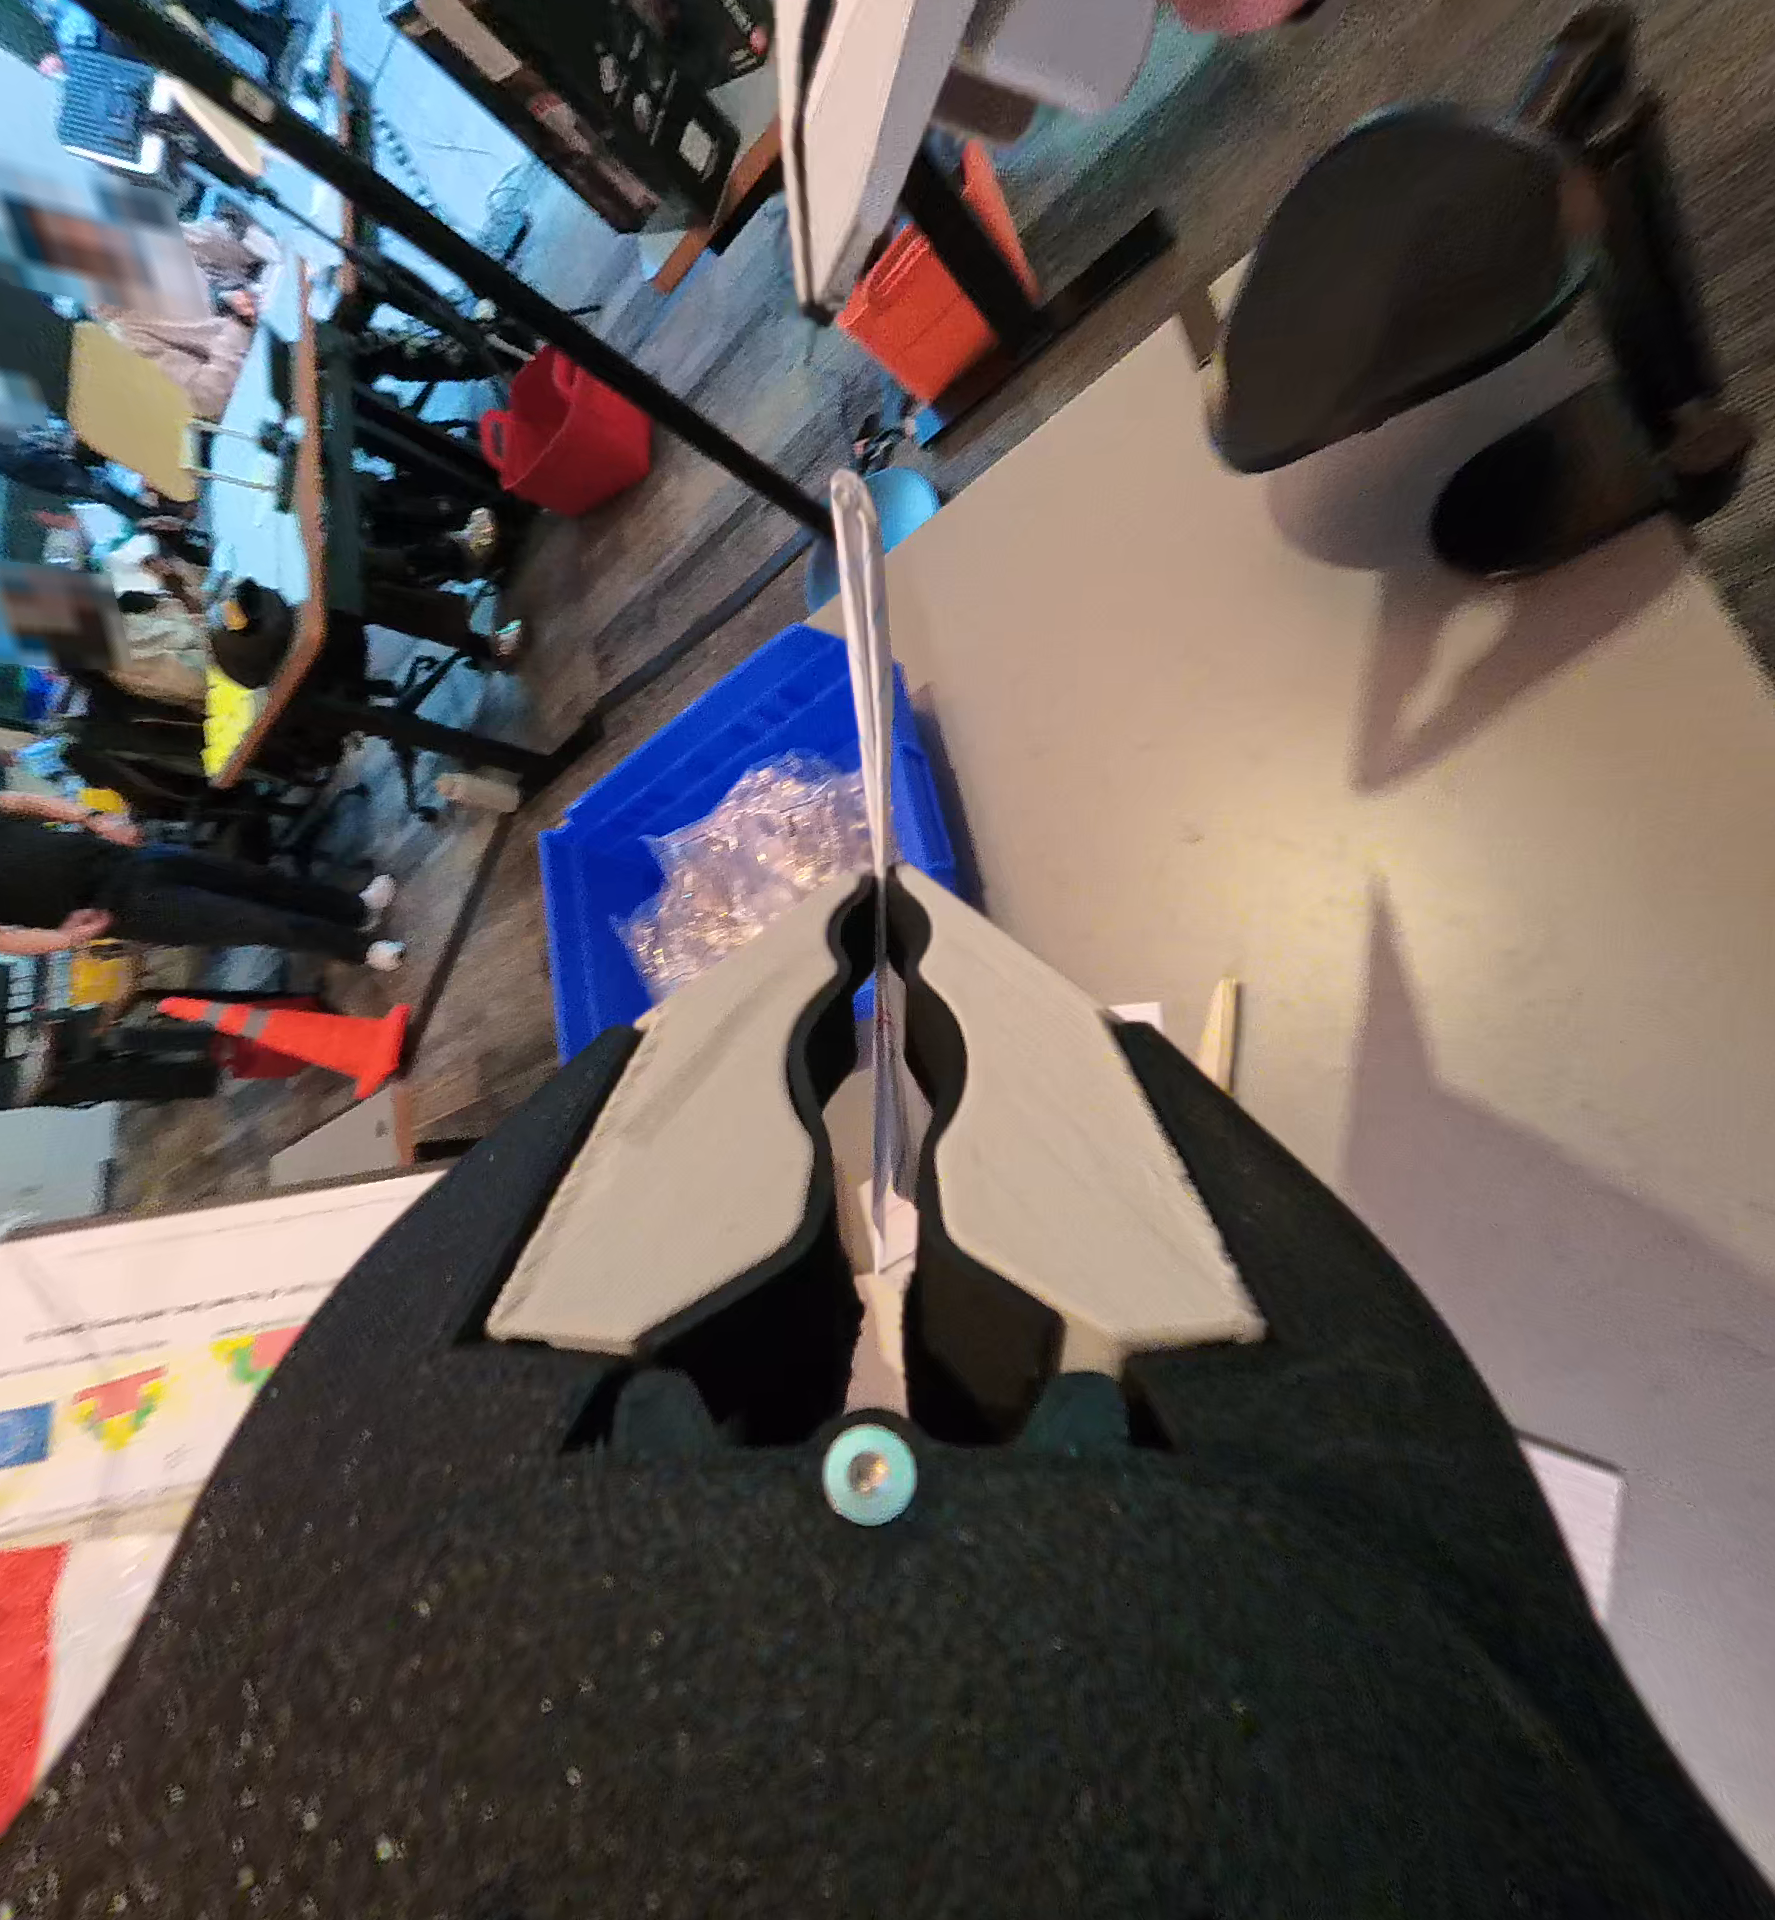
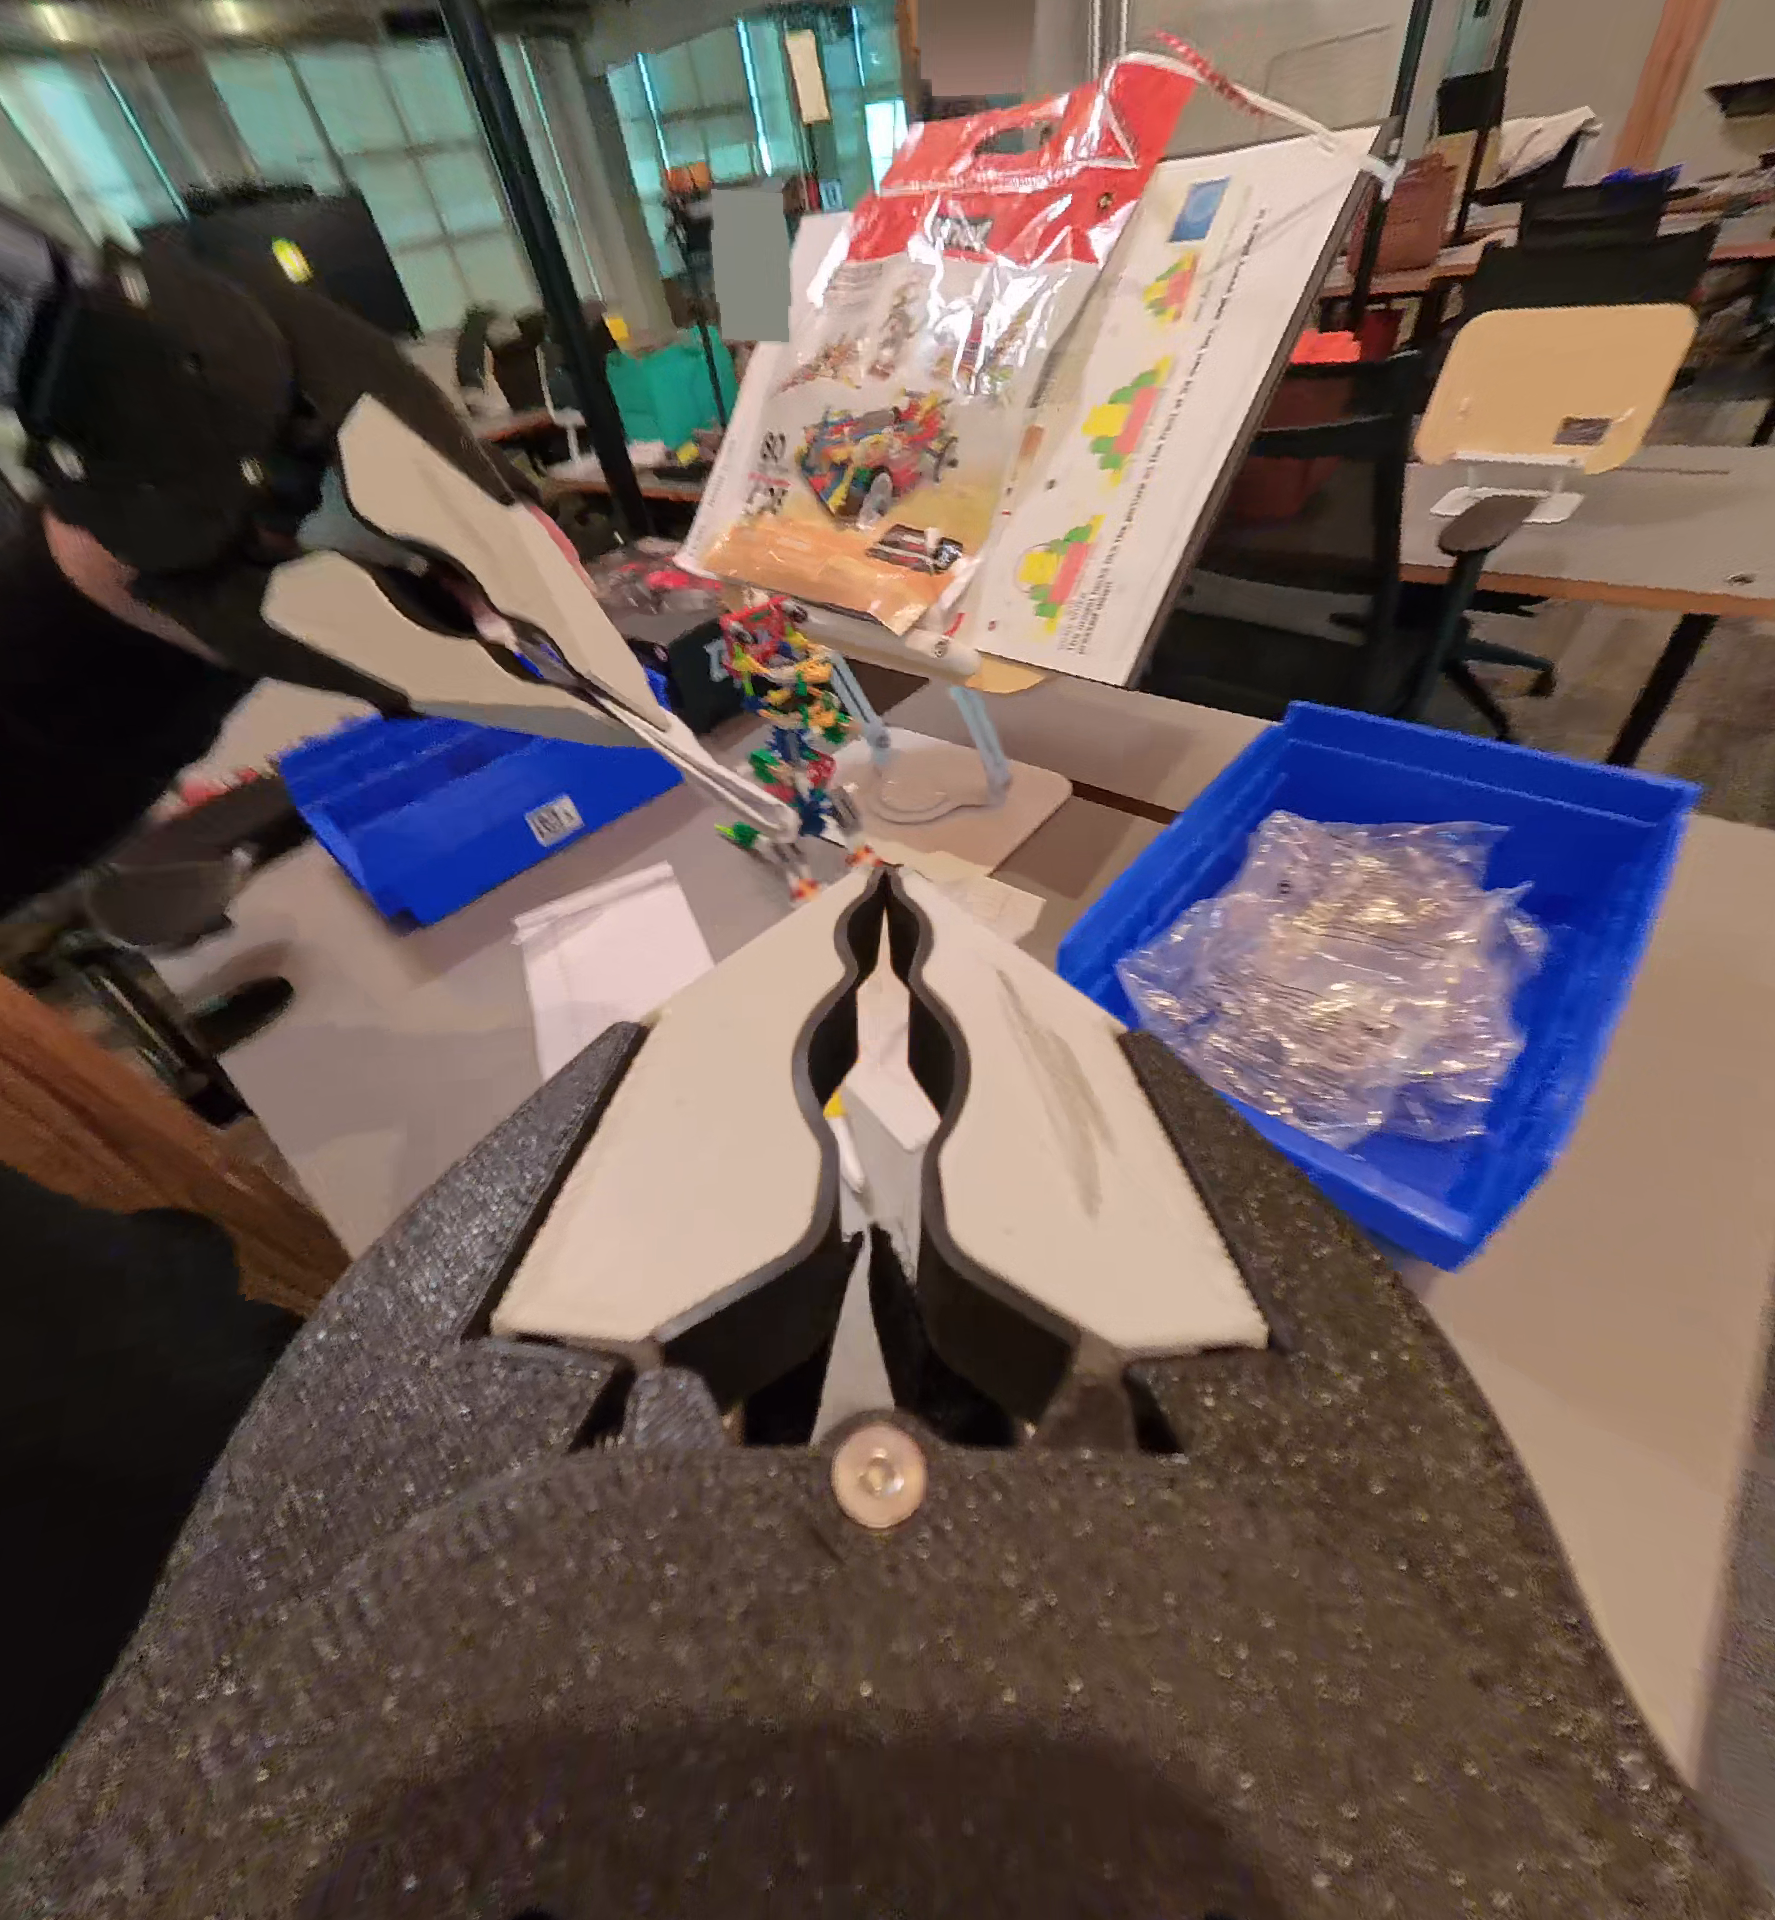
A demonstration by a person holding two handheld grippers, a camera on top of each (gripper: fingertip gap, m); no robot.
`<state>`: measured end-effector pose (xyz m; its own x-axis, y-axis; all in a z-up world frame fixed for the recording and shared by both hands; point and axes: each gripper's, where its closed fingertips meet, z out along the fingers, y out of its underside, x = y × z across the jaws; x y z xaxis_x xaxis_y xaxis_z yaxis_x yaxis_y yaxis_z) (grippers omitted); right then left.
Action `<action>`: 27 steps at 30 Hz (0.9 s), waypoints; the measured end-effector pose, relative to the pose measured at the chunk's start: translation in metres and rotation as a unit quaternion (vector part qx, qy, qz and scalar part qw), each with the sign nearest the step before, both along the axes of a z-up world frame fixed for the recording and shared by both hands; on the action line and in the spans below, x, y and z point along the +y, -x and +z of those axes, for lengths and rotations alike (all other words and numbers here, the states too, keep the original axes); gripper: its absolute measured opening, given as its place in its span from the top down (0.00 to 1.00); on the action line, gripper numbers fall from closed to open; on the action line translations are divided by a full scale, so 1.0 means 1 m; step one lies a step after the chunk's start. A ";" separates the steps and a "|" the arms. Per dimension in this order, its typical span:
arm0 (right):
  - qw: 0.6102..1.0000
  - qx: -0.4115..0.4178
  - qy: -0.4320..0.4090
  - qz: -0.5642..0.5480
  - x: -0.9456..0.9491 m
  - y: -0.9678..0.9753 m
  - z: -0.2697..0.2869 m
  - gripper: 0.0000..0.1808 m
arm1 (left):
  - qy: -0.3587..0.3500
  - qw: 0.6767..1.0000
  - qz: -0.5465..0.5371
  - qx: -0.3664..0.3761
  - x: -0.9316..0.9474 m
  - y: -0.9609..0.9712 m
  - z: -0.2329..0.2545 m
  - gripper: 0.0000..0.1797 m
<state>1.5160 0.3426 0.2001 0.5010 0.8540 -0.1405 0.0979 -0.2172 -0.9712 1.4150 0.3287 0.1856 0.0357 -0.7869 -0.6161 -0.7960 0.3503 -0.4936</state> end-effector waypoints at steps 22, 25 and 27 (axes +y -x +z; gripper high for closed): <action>0.970 -0.193 -0.113 0.099 0.007 0.043 -0.012 0.98 | -0.060 0.995 -0.015 0.073 0.012 0.002 0.008 1.00; 0.968 -0.194 -0.113 0.110 0.006 0.044 -0.012 0.98 | -0.053 0.995 -0.022 0.081 0.010 0.002 0.008 1.00; 0.966 -0.199 -0.108 0.125 0.004 0.045 -0.014 0.97 | -0.049 0.994 -0.028 0.091 0.010 0.001 0.011 1.00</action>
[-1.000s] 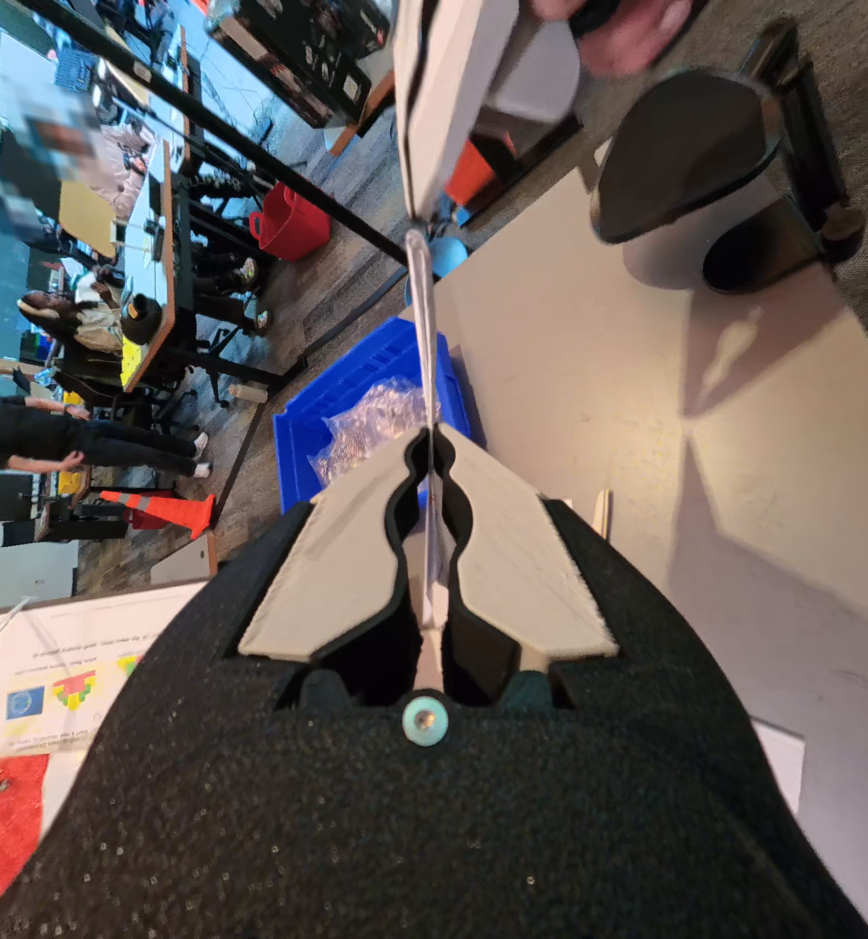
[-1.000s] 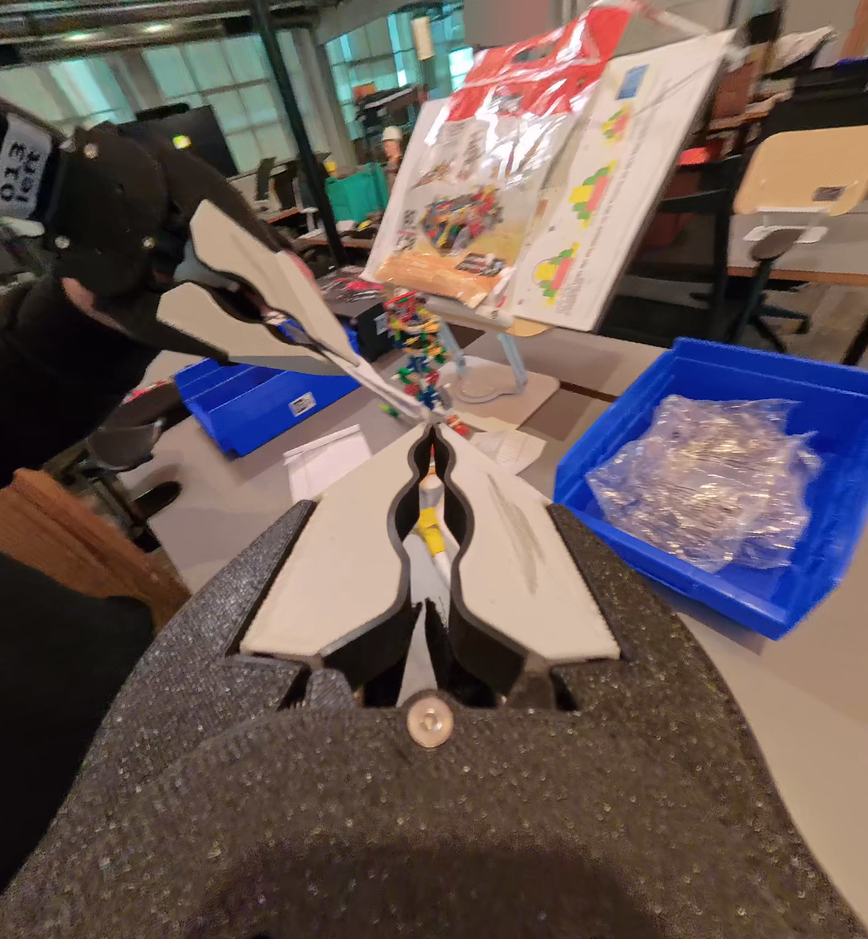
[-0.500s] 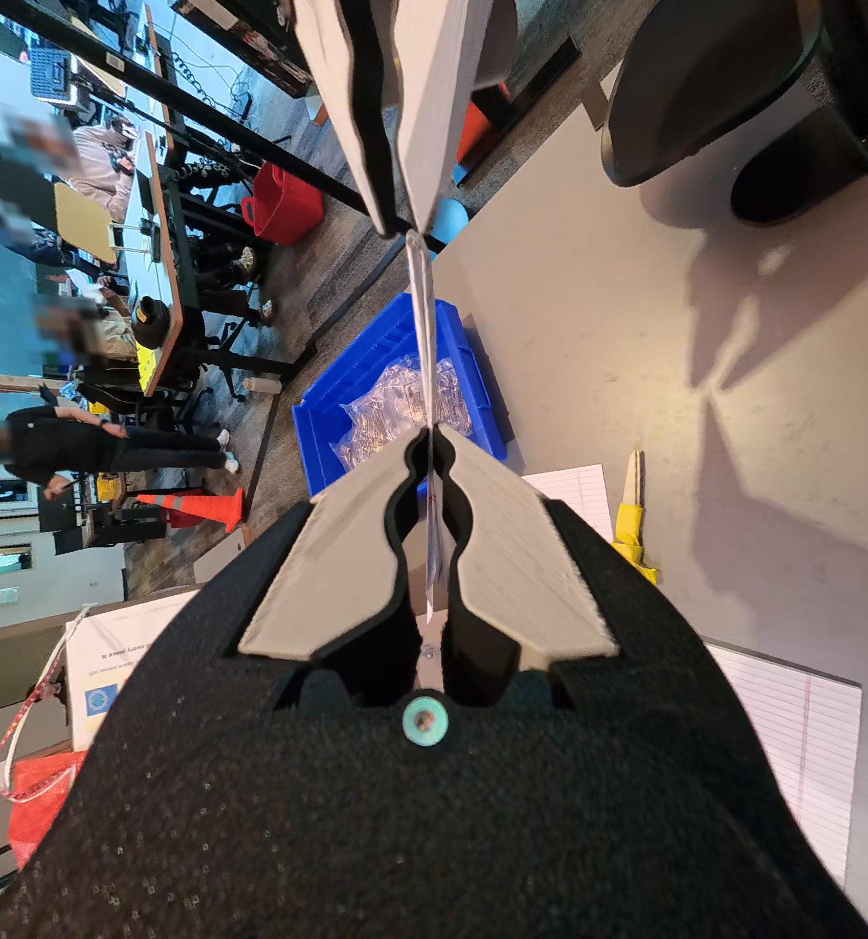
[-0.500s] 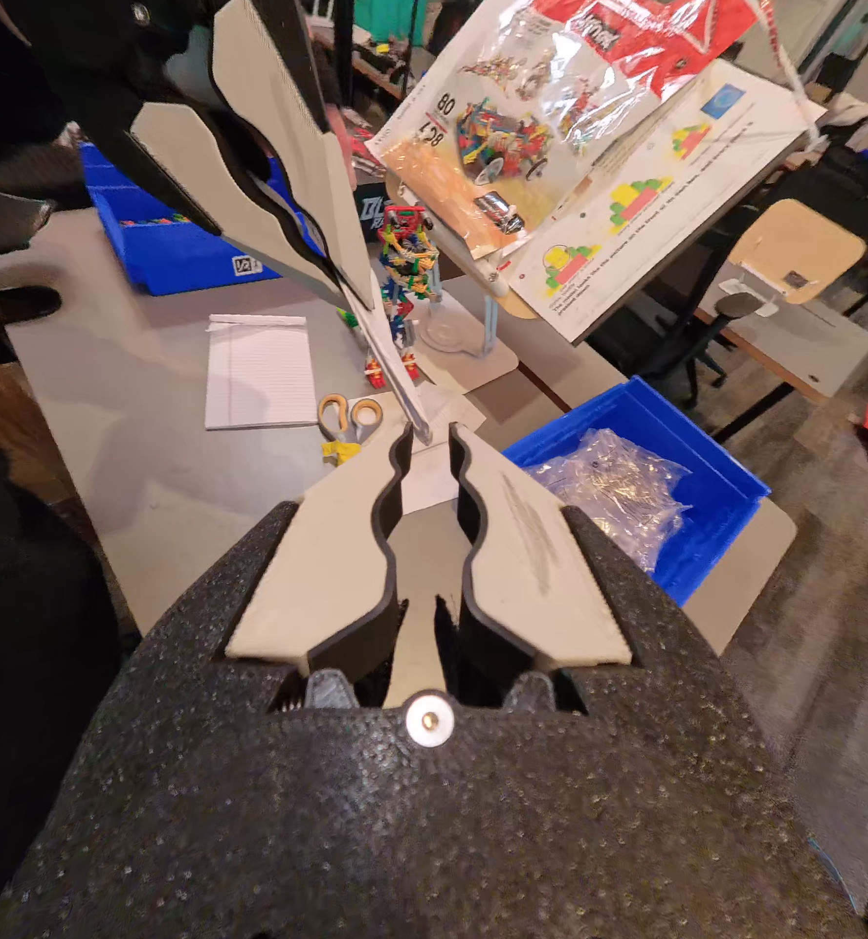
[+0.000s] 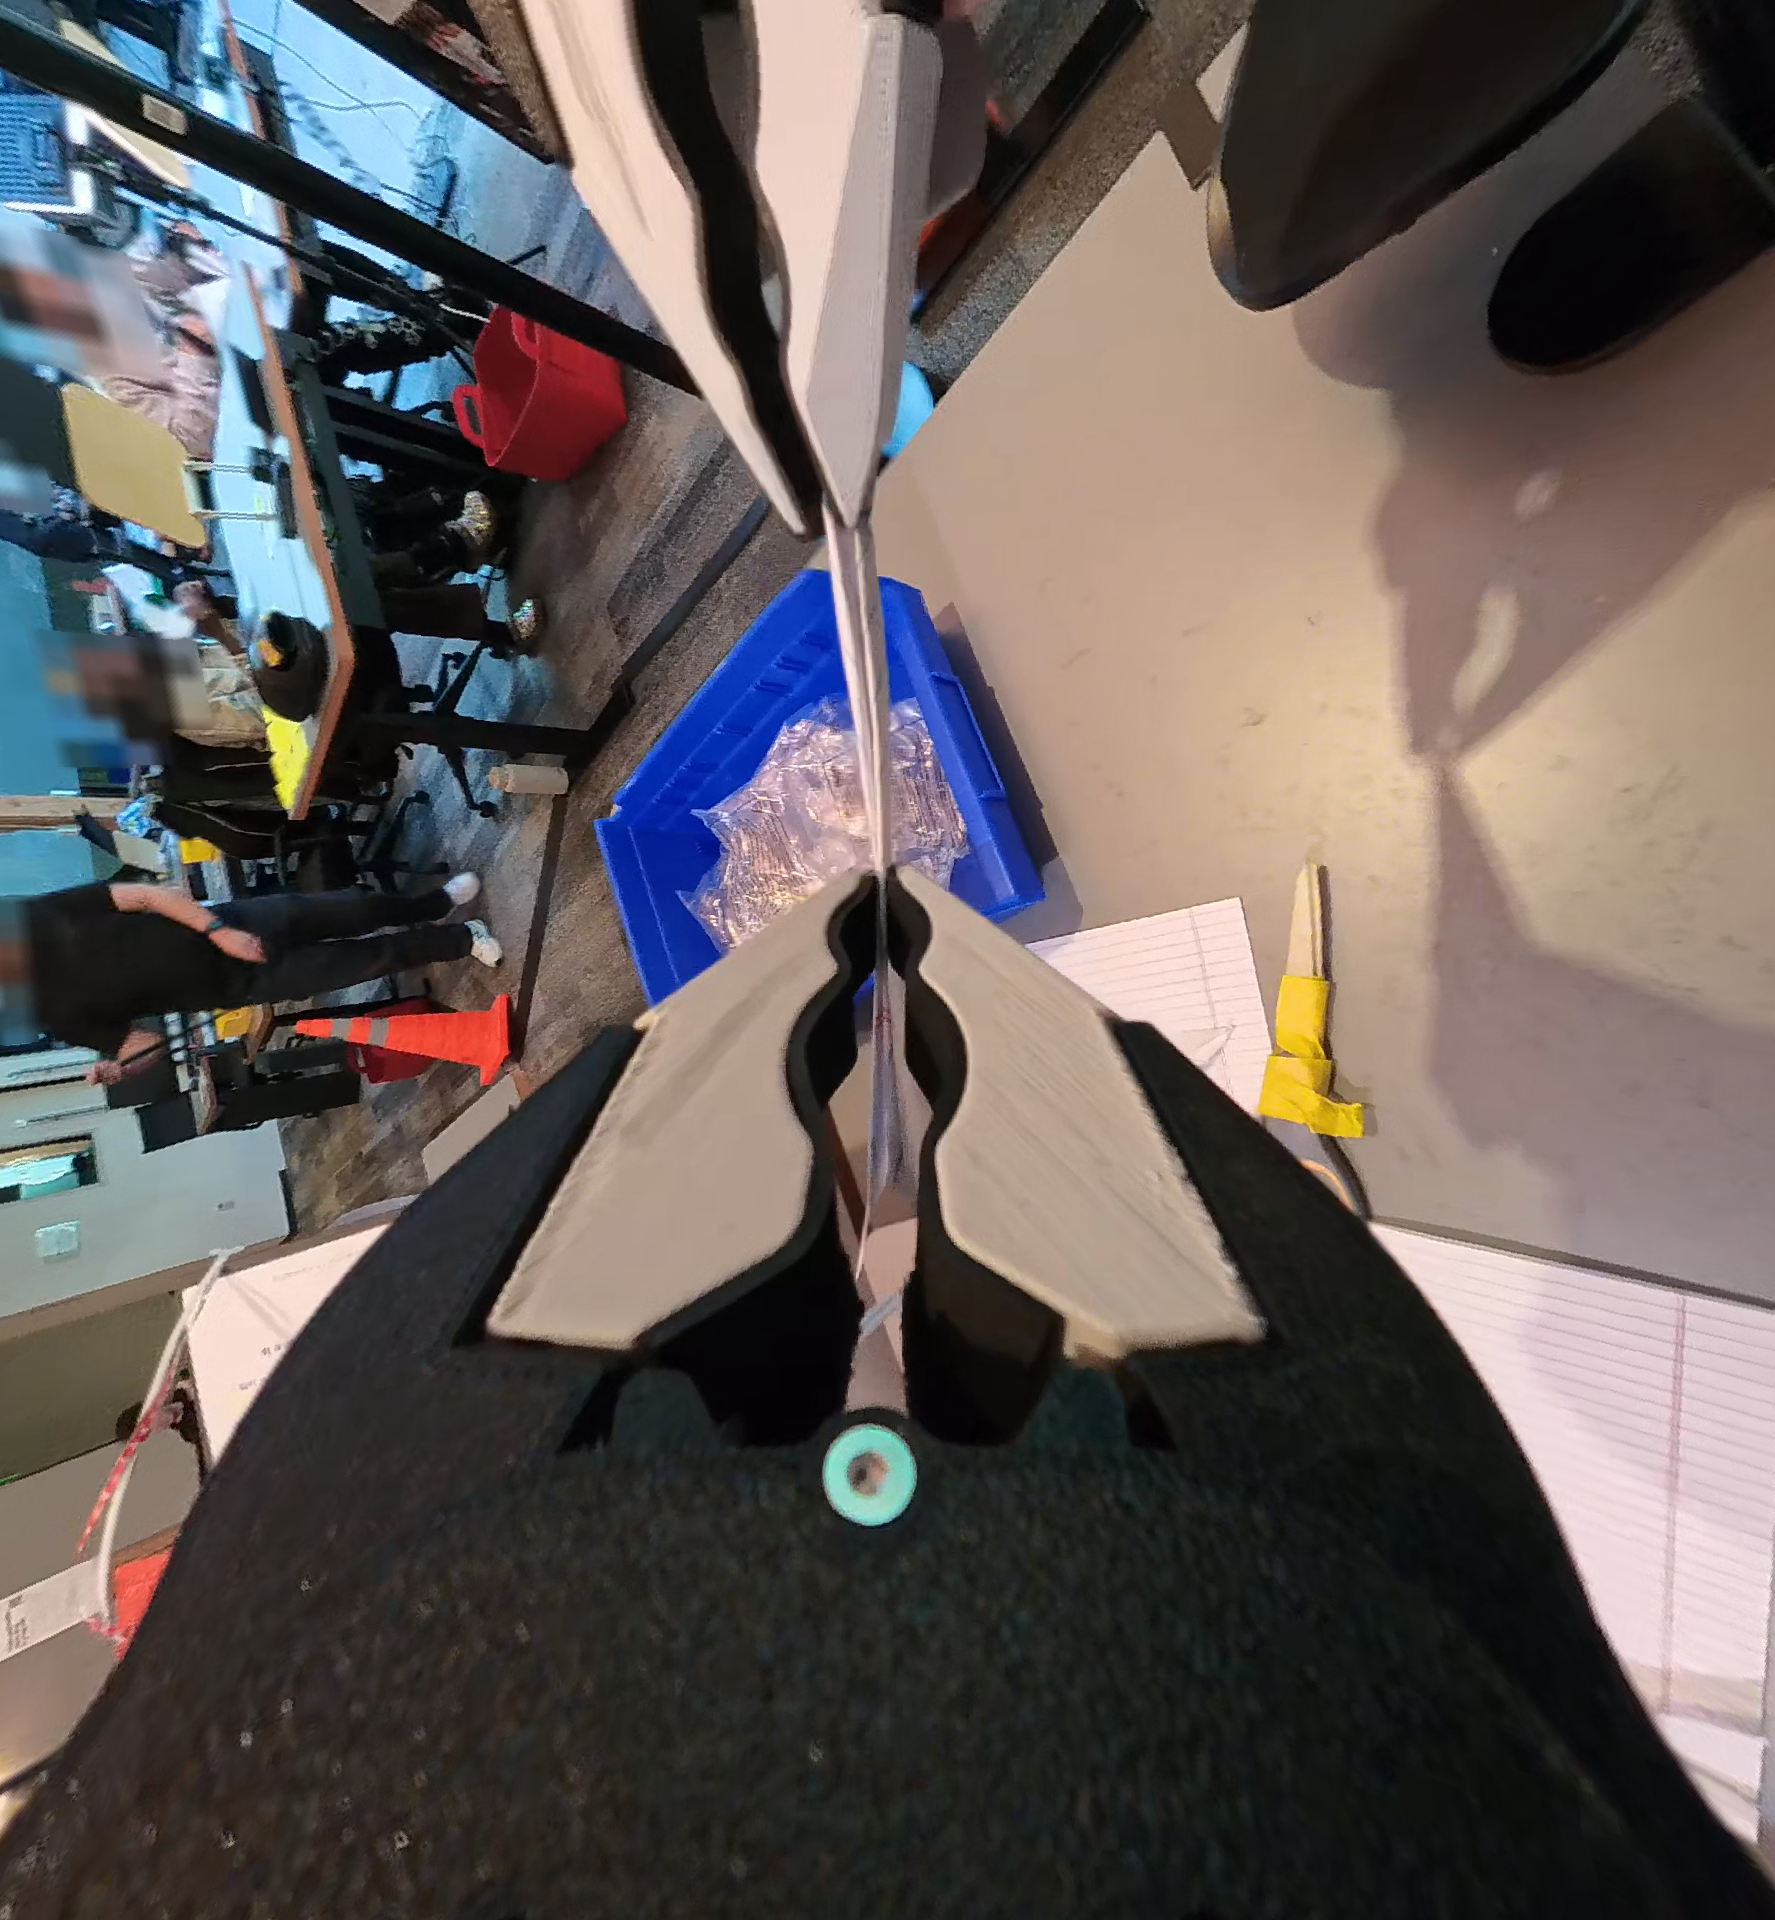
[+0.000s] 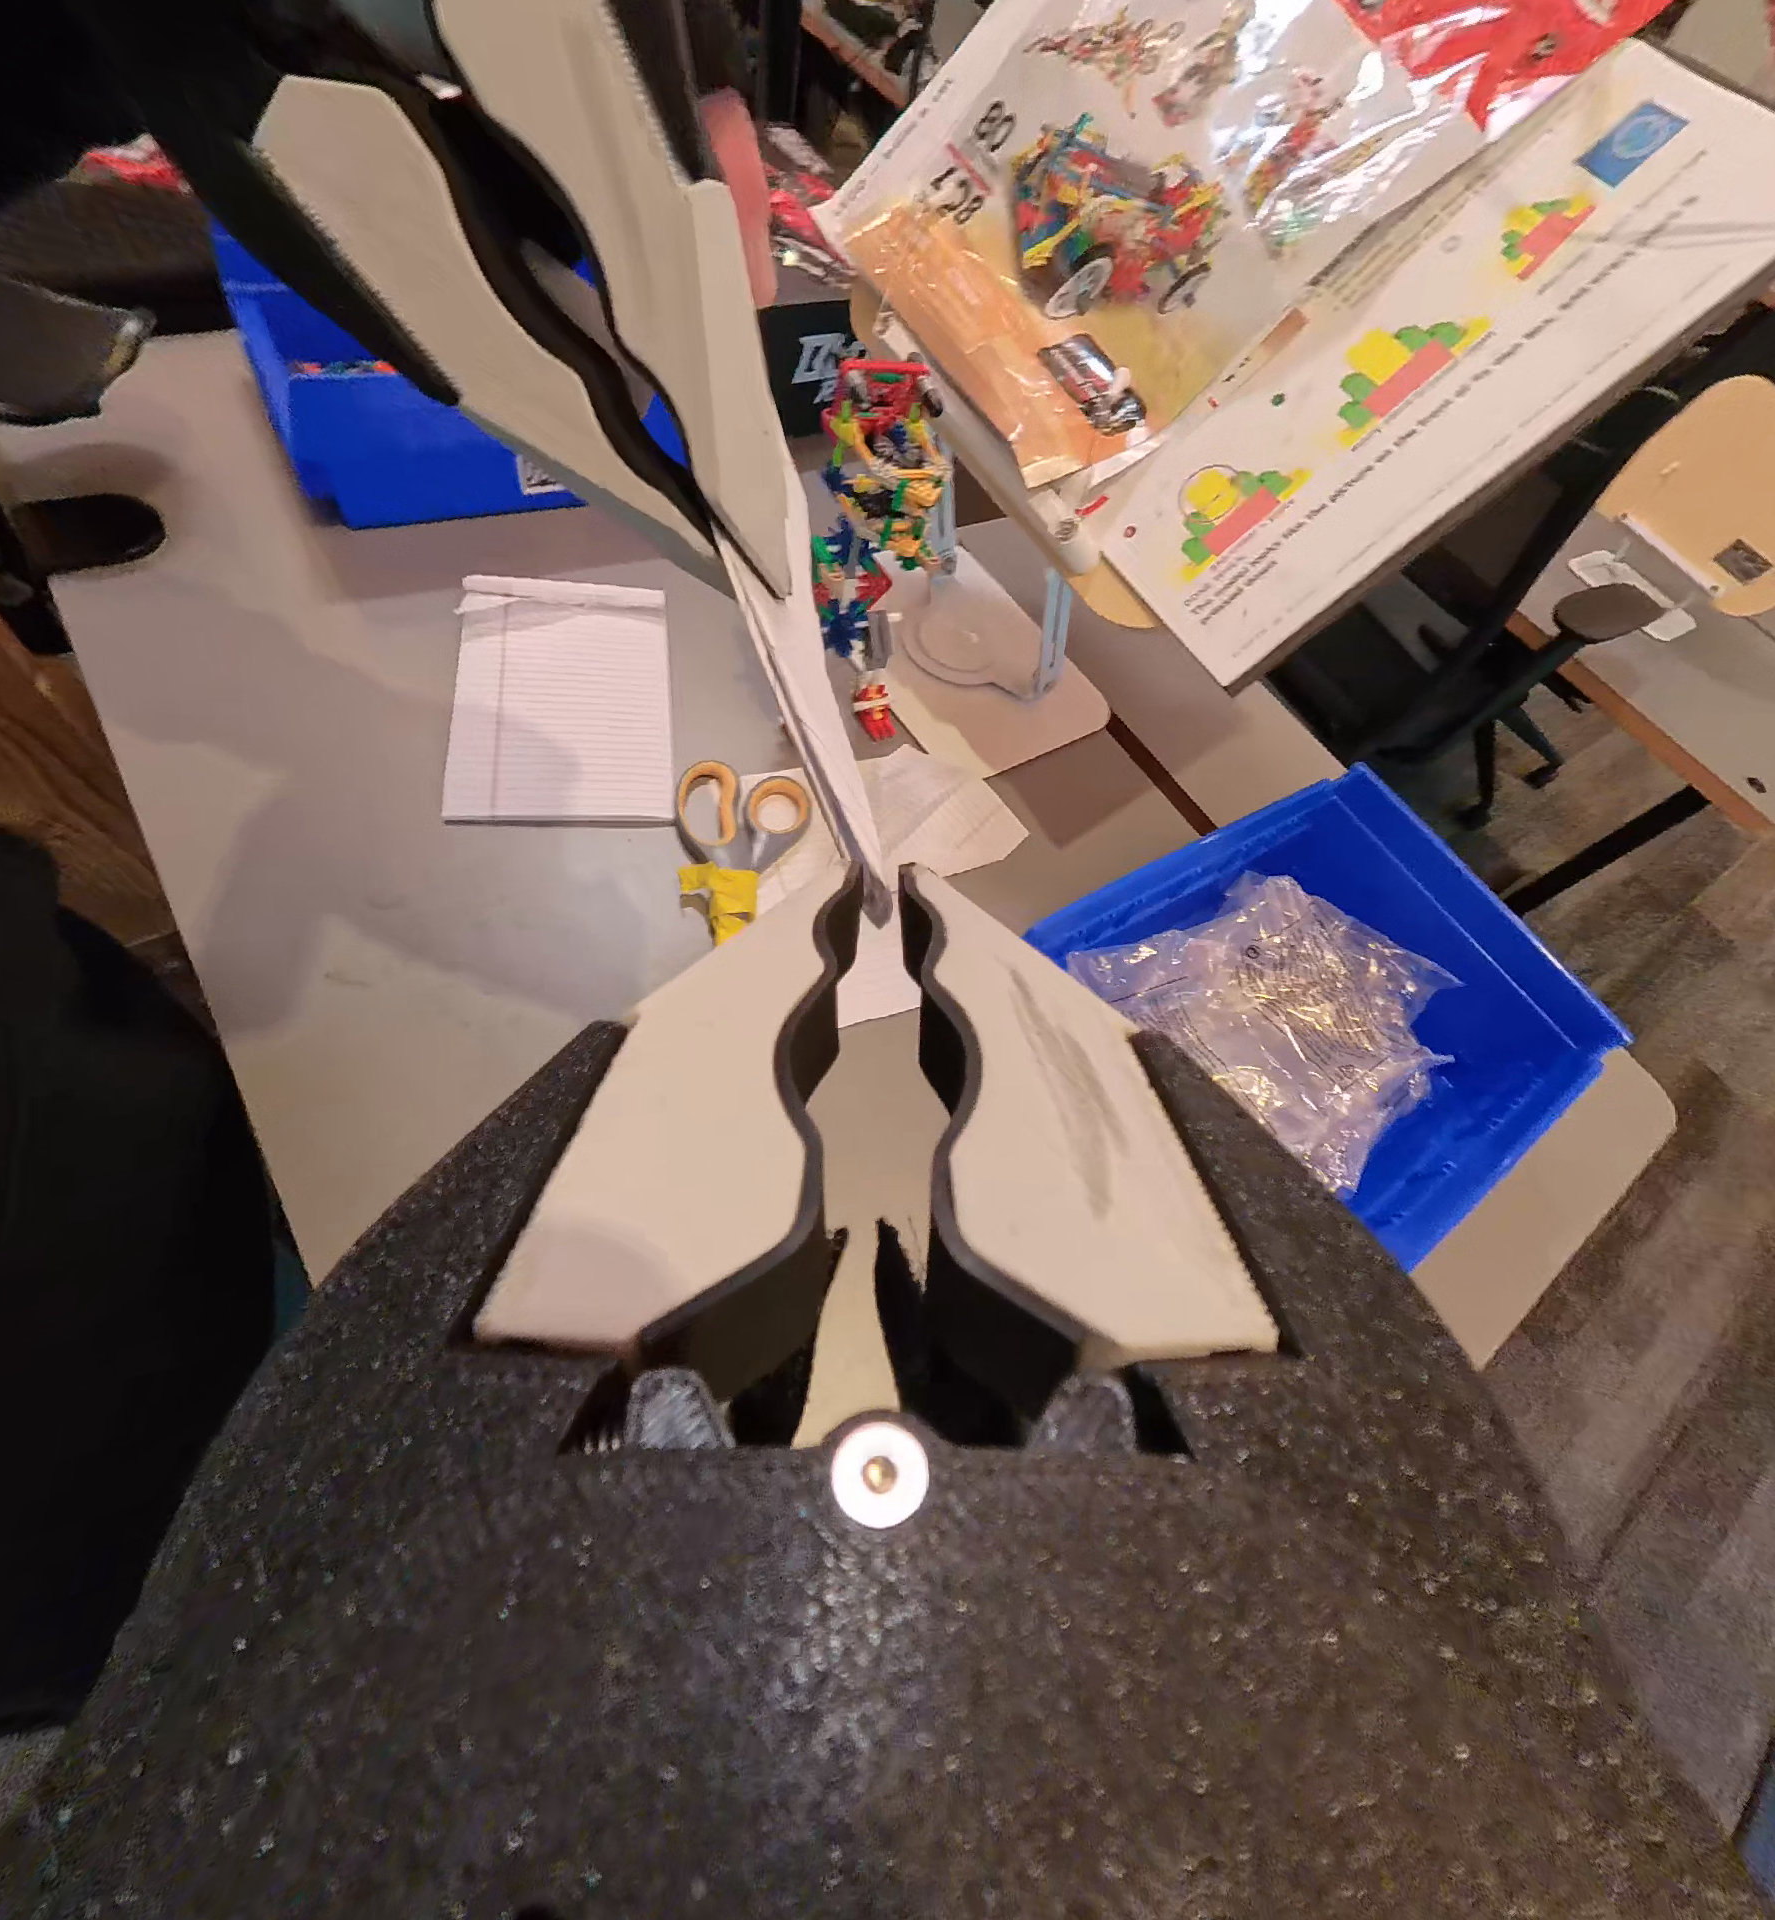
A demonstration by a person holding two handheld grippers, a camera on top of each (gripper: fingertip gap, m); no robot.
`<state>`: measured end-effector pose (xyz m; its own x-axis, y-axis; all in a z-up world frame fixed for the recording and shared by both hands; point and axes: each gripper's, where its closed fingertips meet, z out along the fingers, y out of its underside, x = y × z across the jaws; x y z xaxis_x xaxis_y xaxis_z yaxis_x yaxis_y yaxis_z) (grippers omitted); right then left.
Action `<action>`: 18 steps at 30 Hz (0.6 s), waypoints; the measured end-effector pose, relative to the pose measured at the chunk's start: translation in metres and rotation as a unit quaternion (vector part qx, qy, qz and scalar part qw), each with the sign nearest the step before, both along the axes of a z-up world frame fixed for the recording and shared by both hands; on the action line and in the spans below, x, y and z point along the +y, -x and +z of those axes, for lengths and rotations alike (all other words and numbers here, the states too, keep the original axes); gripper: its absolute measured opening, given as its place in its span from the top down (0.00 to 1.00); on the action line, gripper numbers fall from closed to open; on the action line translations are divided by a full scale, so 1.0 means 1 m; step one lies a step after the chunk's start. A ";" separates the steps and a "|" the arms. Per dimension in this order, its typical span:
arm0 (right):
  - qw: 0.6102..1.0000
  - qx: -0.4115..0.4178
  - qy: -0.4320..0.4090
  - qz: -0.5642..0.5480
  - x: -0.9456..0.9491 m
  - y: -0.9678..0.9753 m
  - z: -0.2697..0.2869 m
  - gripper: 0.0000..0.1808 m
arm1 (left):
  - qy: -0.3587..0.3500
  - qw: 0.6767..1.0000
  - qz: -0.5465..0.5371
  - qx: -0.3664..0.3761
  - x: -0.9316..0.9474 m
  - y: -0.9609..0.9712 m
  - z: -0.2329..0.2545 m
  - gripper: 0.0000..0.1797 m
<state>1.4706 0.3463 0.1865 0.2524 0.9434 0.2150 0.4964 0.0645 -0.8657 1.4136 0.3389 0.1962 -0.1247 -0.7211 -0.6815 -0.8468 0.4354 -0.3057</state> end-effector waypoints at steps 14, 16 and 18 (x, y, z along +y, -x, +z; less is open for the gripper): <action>0.990 -0.102 -0.099 0.008 0.004 0.002 -0.016 1.00 | 0.025 0.999 -0.021 0.030 0.000 -0.001 0.002 1.00; 0.984 -0.117 -0.132 -0.002 0.006 0.001 -0.013 1.00 | 0.037 0.999 -0.022 0.025 0.000 -0.002 0.002 1.00; 0.980 -0.129 -0.153 -0.006 0.007 0.000 -0.011 1.00 | 0.035 0.999 -0.023 0.022 0.002 -0.001 0.005 1.00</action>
